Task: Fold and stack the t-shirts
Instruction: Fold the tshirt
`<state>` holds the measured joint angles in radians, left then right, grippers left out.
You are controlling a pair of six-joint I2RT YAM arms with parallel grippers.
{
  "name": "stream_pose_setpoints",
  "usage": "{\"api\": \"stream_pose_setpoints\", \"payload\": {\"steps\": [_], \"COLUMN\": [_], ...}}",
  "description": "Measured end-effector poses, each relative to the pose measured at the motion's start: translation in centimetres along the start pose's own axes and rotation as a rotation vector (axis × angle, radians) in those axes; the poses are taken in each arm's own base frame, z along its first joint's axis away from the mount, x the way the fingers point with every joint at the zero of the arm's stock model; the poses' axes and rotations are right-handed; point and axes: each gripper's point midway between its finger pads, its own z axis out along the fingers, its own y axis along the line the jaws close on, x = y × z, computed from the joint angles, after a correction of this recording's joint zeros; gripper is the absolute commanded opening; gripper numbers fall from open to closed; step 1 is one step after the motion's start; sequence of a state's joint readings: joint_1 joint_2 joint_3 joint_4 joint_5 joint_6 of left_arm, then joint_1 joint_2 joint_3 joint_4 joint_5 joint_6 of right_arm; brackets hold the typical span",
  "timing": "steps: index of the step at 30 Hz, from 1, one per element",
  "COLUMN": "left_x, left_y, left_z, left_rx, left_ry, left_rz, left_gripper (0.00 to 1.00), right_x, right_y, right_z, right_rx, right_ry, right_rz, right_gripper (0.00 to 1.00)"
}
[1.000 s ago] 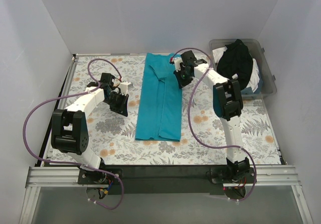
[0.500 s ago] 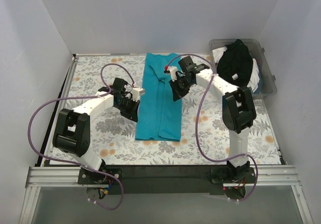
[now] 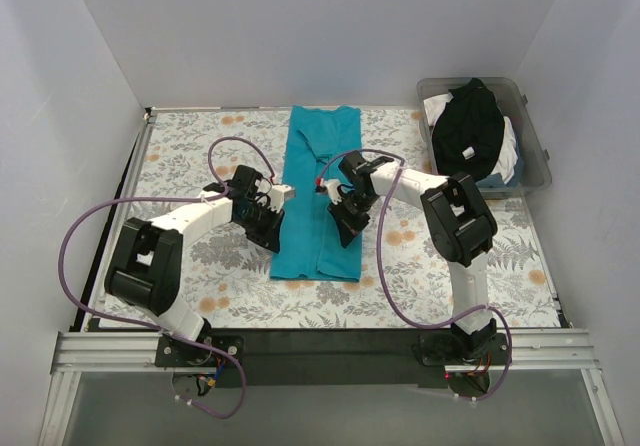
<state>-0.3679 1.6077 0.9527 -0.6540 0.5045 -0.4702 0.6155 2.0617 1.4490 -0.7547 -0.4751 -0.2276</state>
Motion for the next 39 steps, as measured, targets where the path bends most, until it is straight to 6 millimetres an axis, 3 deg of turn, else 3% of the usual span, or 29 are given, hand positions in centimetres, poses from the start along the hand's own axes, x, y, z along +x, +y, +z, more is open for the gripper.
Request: {"api": "stream_pose_setpoints", "payload": {"steps": [11,13,14,16,17,19,20,21,22,24,26,27,28,30,33,35,36,37,39], "left_x": [-0.3,-0.3,-0.3,-0.7,-1.2,-2.7,-3.5,-4.3,-5.1,-6.6,-7.7,-8.1,-8.3,-8.1,-6.3,-4.3,-3.3,-2.2,0.2], "left_y": [-0.5,-0.6,-0.7,-1.1,-1.4,-2.3,-2.9,-3.5,-4.3,-5.8,-7.0,-7.4,-7.6,-7.8,-7.7,-7.4,-7.2,-6.9,-6.5], "left_z": [-2.2,-2.4,-2.5,-3.1,-3.7,-5.5,-6.7,-8.2,-9.6,-12.5,-14.5,-15.0,-15.3,-14.8,-12.8,-11.0,-10.1,-9.3,-7.7], "left_rx": [-0.043,-0.042,-0.039,-0.033,-0.033,-0.035,-0.043,-0.052,-0.063,-0.074,-0.082,-0.080,-0.075,-0.055,0.008,0.049,0.062,0.069,0.087], "left_ry": [-0.048,-0.050,-0.050,-0.070,-0.094,-0.171,-0.220,-0.275,-0.330,-0.428,-0.501,-0.523,-0.533,-0.528,-0.457,-0.409,-0.391,-0.384,-0.358], "left_rz": [0.053,0.063,0.069,0.094,0.118,0.189,0.227,0.272,0.318,0.400,0.460,0.488,0.507,0.541,0.617,0.651,0.665,0.692,0.736], "left_gripper": [0.00,0.00,0.00,0.11,0.27,0.45,0.61,0.71,0.90,0.94,0.94,0.95,0.95,0.95,0.93,0.82,0.79,0.69,0.62], "right_x": [1.7,1.7,1.5,0.5,-0.3,-2.1,-3.0,-3.8,-4.5,-5.6,-5.6,-5.4,-5.0,-4.0,-2.0,-0.2,1.3,2.9,6.0], "right_y": [0.2,0.6,0.9,1.6,1.9,3.0,3.6,4.3,5.1,6.7,8.1,8.6,8.9,8.9,8.1,7.2,6.9,6.6,6.6], "right_z": [-0.4,-0.6,-0.9,-2.0,-2.9,-5.9,-7.8,-10.0,-12.2,-16.4,-19.4,-20.2,-20.6,-20.3,-17.5,-15.1,-13.7,-12.3,-9.6], "right_rx": [0.001,-0.001,-0.002,0.007,0.026,0.076,0.111,0.151,0.190,0.263,0.316,0.333,0.342,0.347,0.314,0.306,0.300,0.294,0.282], "right_ry": [0.029,0.037,0.037,0.007,-0.023,-0.110,-0.166,-0.228,-0.293,-0.425,-0.518,-0.552,-0.566,-0.560,-0.489,-0.437,-0.407,-0.373,-0.309], "right_rz": [-0.031,-0.044,-0.052,-0.089,-0.124,-0.207,-0.257,-0.308,-0.359,-0.469,-0.558,-0.593,-0.617,-0.658,-0.707,-0.741,-0.759,-0.781,-0.847], "right_gripper": [0.01,0.12,0.25,0.30,0.37,0.43,0.57,0.62,0.67,0.88,0.91,0.98,0.98,0.98,0.98,0.96,0.95,0.90,0.85]}}
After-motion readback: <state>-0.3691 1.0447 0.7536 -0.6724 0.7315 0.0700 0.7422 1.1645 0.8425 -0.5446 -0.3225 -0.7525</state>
